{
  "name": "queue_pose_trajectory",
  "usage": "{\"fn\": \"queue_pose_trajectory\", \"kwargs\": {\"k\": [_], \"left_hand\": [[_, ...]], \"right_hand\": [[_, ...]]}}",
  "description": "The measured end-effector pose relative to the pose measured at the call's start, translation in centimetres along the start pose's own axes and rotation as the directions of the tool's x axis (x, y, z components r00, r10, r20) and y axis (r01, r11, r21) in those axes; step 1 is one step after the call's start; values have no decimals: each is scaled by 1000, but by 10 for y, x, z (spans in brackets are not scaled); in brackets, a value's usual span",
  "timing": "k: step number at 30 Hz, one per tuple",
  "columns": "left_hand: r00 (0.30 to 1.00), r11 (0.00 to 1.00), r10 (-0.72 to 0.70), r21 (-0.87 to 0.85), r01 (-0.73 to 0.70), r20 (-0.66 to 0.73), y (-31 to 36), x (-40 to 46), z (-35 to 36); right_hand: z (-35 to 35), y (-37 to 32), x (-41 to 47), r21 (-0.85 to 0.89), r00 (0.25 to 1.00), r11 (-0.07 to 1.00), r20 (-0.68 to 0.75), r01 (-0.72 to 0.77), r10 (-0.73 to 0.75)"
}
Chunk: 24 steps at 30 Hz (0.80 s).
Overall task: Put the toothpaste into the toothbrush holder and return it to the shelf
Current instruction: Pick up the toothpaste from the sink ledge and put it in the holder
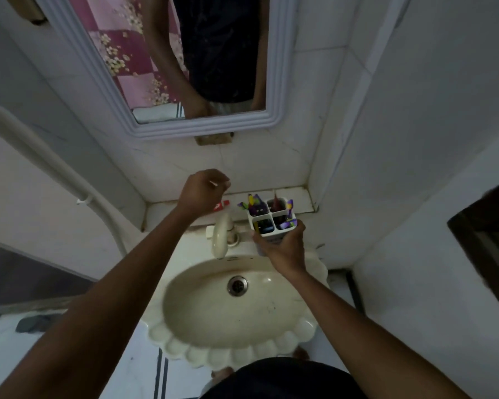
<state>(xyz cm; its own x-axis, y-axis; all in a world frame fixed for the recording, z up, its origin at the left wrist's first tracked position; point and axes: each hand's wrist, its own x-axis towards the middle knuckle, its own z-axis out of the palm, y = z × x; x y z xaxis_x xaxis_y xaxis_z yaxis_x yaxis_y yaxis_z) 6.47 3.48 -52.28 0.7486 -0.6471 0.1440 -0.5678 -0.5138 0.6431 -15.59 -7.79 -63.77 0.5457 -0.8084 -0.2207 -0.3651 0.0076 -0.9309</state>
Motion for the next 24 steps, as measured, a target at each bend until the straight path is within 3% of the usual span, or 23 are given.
{"fn": "queue_pose_trajectory", "kwargs": {"k": [5, 9, 15, 19, 24], "left_hand": [[976, 974, -218, 60, 217, 22, -86, -24, 5], [958, 953, -282, 128, 273, 56, -129, -28, 14], [973, 943, -199, 293, 159, 113, -153, -9, 29], [950, 908, -224, 401, 123, 216, -156, 12, 40], [936, 807, -192, 591, -20, 295, -158, 30, 47]], "right_hand": [[2, -2, -2, -38, 1000, 999, -20, -4, 3], [6, -8, -3, -44, 1000, 999, -25, -19, 18], [14, -18, 3, -49, 999, 999, -44, -25, 23], [17, -19, 8, -51, 999, 998, -46, -25, 23], [19, -19, 13, -36, 999, 999, -30, -40, 39]]}}
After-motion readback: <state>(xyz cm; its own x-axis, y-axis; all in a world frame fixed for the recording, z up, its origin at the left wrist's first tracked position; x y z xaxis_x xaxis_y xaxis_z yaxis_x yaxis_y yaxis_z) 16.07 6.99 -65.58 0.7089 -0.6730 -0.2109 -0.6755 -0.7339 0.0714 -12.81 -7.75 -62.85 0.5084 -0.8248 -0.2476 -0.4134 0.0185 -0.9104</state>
